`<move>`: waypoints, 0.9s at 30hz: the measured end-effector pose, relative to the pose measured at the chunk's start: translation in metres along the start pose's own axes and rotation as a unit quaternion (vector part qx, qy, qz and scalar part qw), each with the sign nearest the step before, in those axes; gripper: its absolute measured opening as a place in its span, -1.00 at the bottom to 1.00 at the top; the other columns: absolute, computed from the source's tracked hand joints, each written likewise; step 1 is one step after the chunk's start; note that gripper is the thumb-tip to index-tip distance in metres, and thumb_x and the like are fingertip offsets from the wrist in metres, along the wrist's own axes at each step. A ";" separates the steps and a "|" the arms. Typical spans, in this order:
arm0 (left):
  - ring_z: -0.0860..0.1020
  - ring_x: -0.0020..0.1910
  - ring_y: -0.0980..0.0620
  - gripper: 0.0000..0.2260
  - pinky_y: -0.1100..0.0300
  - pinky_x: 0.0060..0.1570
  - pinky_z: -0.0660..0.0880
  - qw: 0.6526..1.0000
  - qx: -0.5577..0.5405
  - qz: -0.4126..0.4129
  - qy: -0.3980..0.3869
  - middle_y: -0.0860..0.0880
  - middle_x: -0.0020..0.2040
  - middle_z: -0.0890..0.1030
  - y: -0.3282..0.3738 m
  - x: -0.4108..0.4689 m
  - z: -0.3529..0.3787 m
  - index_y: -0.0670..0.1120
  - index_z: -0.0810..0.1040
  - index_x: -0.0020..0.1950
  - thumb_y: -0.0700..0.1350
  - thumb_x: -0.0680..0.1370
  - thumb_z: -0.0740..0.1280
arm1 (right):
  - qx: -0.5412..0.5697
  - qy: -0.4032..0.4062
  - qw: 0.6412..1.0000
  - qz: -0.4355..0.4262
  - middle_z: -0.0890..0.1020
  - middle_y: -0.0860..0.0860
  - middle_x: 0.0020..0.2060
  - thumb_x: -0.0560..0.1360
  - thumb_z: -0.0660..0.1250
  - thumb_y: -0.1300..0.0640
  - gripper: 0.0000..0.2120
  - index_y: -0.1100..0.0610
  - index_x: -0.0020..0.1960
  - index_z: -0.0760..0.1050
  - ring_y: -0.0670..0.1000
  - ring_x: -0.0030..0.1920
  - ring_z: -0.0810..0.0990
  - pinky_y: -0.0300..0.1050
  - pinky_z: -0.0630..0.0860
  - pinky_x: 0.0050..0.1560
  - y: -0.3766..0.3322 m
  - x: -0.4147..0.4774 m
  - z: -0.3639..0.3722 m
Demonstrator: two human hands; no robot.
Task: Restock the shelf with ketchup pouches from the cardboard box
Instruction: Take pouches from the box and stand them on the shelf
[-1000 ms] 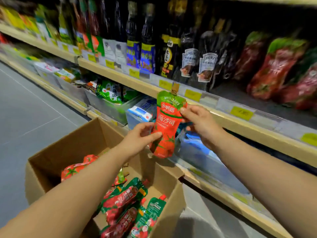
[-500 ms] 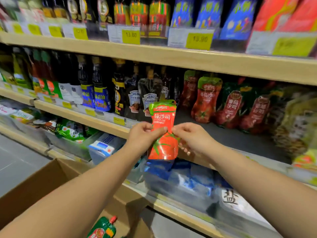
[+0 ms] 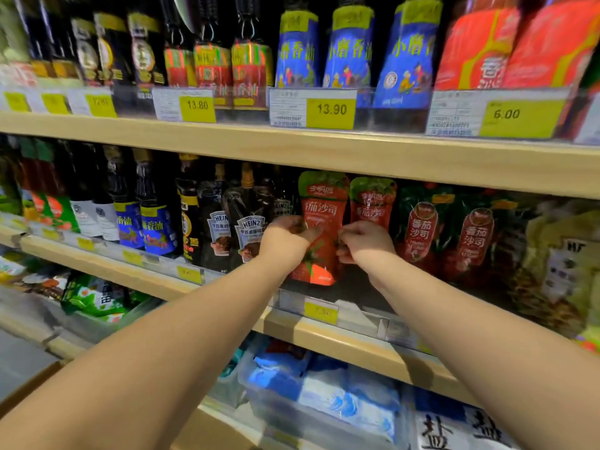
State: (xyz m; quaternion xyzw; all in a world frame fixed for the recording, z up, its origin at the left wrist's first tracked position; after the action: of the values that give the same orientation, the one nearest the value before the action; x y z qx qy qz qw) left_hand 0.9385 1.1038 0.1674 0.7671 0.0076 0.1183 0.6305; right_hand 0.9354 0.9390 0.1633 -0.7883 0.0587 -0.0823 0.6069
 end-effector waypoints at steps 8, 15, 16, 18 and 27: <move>0.56 0.12 -0.08 -0.71 0.19 0.08 0.44 1.000 0.016 0.007 -0.021 -0.23 0.17 0.60 -0.018 0.011 0.021 -0.25 0.53 0.21 -0.20 0.51 0.34 | -0.038 0.018 0.999 0.001 0.58 0.11 -0.14 0.57 0.17 0.21 -0.92 0.17 -0.02 0.44 -0.01 -0.35 0.60 -0.06 0.59 -0.19 0.036 0.016 0.002; 0.53 0.14 -0.18 -0.52 0.12 0.05 0.49 0.984 0.170 -0.036 -0.034 -0.19 0.25 0.51 -0.034 -0.013 0.023 -0.12 0.32 0.38 -0.14 0.47 0.32 | -0.058 0.000 0.996 0.066 0.56 0.14 -0.09 0.49 0.24 0.22 -0.89 0.12 0.01 0.41 0.18 0.00 0.59 0.15 0.52 0.17 0.048 0.003 0.005; 0.55 0.10 -0.20 -0.55 0.07 0.02 0.53 0.978 0.199 -0.047 -0.050 -0.20 0.22 0.51 -0.035 -0.014 0.027 -0.12 0.33 0.34 -0.14 0.46 0.29 | -0.077 -0.018 0.995 0.068 0.55 0.13 -0.10 0.49 0.21 0.23 -0.93 0.13 -0.04 0.44 0.15 -0.02 0.56 0.15 0.51 0.19 0.049 0.001 0.010; 0.52 0.09 -0.23 -0.60 0.03 -0.02 0.51 0.966 0.236 -0.075 -0.068 -0.23 0.21 0.47 -0.036 -0.015 0.034 -0.15 0.32 0.29 -0.17 0.46 0.23 | -0.097 -0.038 0.992 0.072 0.53 0.14 -0.13 0.51 0.17 0.23 -0.85 0.10 -0.20 0.43 0.13 -0.07 0.52 0.12 0.50 0.20 0.047 -0.001 0.017; 0.45 0.29 -0.22 -0.56 0.04 0.25 0.41 0.963 0.250 -0.053 -0.082 -0.22 0.34 0.45 -0.032 0.015 0.056 -0.15 0.26 0.43 -0.15 0.55 0.19 | -0.087 -0.079 0.992 0.051 0.53 0.14 0.23 0.55 0.10 0.22 -0.70 0.16 0.22 0.48 0.14 0.24 0.46 0.08 0.36 0.34 0.045 0.021 0.027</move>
State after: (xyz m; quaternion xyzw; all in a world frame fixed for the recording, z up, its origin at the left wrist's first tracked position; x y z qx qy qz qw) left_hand 0.9686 1.0586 0.1288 0.9060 0.0257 0.0161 0.4222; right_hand 0.9622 0.9491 0.1144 -0.8382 0.0577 0.0162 0.5420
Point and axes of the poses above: each hand's wrist, its own x-axis towards the middle knuckle, its own z-axis out of the palm, y = z × x, the point moved 10 cm from there along x, towards the middle knuckle
